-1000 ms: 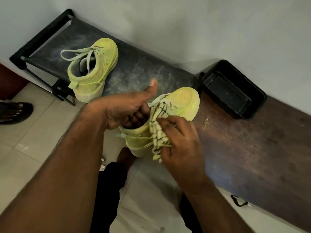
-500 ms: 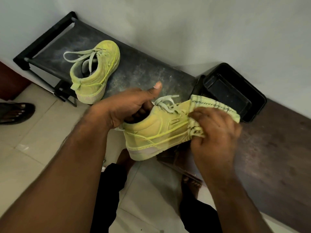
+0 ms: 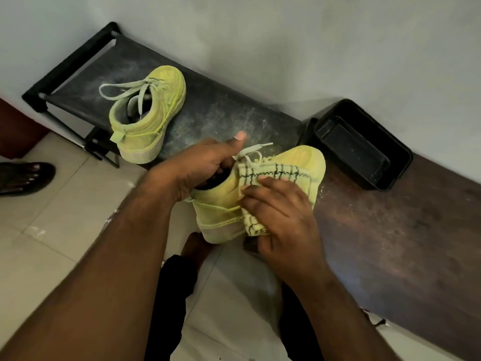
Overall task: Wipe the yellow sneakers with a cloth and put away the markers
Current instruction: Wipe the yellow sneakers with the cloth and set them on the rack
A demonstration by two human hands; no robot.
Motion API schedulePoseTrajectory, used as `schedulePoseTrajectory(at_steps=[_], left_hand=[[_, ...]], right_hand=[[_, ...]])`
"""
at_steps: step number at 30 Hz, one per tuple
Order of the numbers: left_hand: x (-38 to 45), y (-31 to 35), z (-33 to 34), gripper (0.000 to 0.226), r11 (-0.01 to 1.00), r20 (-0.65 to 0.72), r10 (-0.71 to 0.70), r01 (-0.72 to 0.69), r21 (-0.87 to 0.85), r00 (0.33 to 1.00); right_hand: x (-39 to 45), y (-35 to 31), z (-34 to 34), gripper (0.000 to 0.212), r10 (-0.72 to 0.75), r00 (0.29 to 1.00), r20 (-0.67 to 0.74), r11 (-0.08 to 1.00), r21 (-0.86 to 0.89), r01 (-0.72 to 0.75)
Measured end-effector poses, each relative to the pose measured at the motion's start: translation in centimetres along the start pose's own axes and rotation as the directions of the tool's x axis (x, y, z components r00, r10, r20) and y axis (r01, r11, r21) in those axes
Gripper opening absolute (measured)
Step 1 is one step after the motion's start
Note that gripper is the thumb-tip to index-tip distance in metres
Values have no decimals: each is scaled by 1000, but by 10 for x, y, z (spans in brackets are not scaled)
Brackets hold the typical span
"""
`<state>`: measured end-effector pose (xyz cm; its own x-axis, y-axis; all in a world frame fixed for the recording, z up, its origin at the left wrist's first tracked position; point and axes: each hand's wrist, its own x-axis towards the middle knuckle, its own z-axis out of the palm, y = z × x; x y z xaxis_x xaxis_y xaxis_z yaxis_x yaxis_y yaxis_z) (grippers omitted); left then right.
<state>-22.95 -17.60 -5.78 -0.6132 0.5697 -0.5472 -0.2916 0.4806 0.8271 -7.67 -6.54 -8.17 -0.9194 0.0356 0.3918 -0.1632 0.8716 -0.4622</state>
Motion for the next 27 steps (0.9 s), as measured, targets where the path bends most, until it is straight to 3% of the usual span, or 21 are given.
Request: schedulePoseTrajectory(at_steps=[2,4,5,9,11,14,16,20,22,25,27], left_hand=[[-1,0,1,59,1000,8,3,-3,12,1000],[-1,-1,1,59,1000,6,-6,5,25,1000],[0,-1,1,58,999,2,-5,5,40,1000],[3,-3,2,70,996,3,-7,7,85,1000],[3,-5,1,74,996,19,-22,20,91,1000],[2,-5,0,68,995,67,-47,40,96,997],[1,-5,0,69,991,107,-78,66,117,991],[4,-8,-2,92,986,154,-130,111,125,979],[4,-8,-2,90,987,132,-156,149,64,979],[1,-4,-2,107,988,111,-150,145,55,982],[1,-4,-3,115,989,101,-141,135,61,985]], right_hand=[[1,19,-8,45,168,985,-43,985,-39,-170],[-1,31,-15,55,392,912,-122,916,-35,-399],[-1,29,-14,57,418,899,-130,905,-26,-424],[-3,-6,7,49,116,993,17,993,25,-116],[0,-4,7,50,67,996,54,998,20,-68],[2,20,-6,60,331,943,-37,942,-55,-332],[-1,15,-5,65,405,912,-72,912,-46,-409],[-6,-22,17,61,129,989,72,992,-15,-128],[-2,-13,13,60,99,991,86,994,-52,-95],[-2,19,-4,62,380,925,-21,918,-113,-380],[-5,24,-6,63,465,884,-54,877,-111,-468]])
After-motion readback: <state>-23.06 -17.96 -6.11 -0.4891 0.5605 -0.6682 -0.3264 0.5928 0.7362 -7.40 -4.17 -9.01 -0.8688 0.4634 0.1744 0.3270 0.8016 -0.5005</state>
